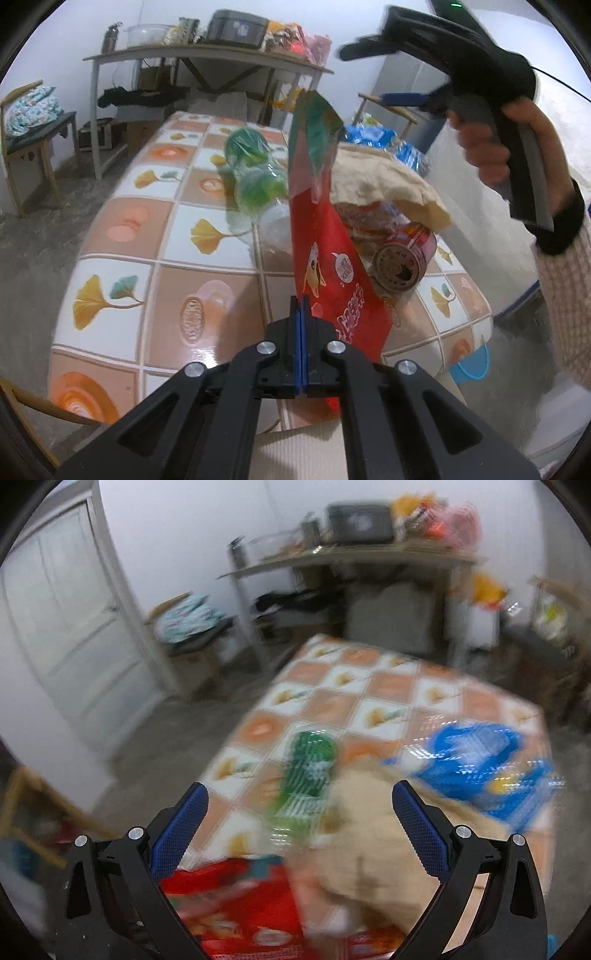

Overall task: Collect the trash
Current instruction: 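Close the right tool on the green bottle and lift it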

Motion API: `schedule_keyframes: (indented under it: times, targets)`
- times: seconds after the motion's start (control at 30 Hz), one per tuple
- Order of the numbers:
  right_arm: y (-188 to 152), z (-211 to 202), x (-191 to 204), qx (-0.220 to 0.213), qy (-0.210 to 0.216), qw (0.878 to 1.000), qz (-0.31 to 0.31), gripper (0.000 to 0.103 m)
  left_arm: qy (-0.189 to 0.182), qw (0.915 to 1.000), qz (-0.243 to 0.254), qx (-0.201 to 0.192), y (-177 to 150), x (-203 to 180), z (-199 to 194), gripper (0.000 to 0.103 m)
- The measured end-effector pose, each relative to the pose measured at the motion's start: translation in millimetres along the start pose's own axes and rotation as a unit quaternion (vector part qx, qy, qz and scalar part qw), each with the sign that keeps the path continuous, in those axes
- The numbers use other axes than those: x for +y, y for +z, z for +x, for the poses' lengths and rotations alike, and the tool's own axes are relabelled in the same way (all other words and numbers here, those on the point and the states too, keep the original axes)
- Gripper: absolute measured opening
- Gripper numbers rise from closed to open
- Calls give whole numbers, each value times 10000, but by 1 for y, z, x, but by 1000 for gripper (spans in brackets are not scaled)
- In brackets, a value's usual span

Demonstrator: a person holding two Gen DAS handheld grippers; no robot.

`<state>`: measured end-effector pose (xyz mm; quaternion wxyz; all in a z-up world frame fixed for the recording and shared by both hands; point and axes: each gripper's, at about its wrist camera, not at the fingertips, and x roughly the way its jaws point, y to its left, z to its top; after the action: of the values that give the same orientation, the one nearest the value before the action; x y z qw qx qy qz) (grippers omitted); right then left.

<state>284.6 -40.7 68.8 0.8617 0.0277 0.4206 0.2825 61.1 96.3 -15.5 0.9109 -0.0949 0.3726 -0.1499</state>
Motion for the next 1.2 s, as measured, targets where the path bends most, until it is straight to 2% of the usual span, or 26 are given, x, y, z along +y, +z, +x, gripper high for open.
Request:
schedule_keyframes:
  times: [0.07, 0.13, 0.27, 0.47, 0.8, 0.97, 1.13, 1.2]
  targets:
    - [10, 22, 6, 355, 293, 9988, 151, 95, 40, 9999, -89, -119, 0, 3, -10, 0]
    - [15, 42, 11, 607, 348, 9973, 239, 95, 104, 9993, -193, -301, -1, 9, -24, 0]
    - [25, 86, 7, 1140, 158, 9923, 460, 95, 191, 9975, -359, -578, -1, 20, -45, 0]
    - [26, 128, -5, 1657, -195, 9835, 697, 83, 402, 9952, -550, -705, -1, 37, -57, 0]
    - [22, 166, -8, 2126, -829, 9727, 416, 76, 451, 9940, -744, -663, -5, 53, -56, 0]
    - [21, 182, -5, 2275, -945, 9688, 257, 74, 452, 9938, -800, -621, -6, 56, -54, 0]
    - [18, 195, -10, 2430, -887, 9653, 368, 61, 460, 9937, -856, -563, -7, 60, -52, 0]
    - [16, 198, -12, 2460, -839, 9646, 439, 59, 462, 9937, -864, -551, -7, 60, -51, 0]
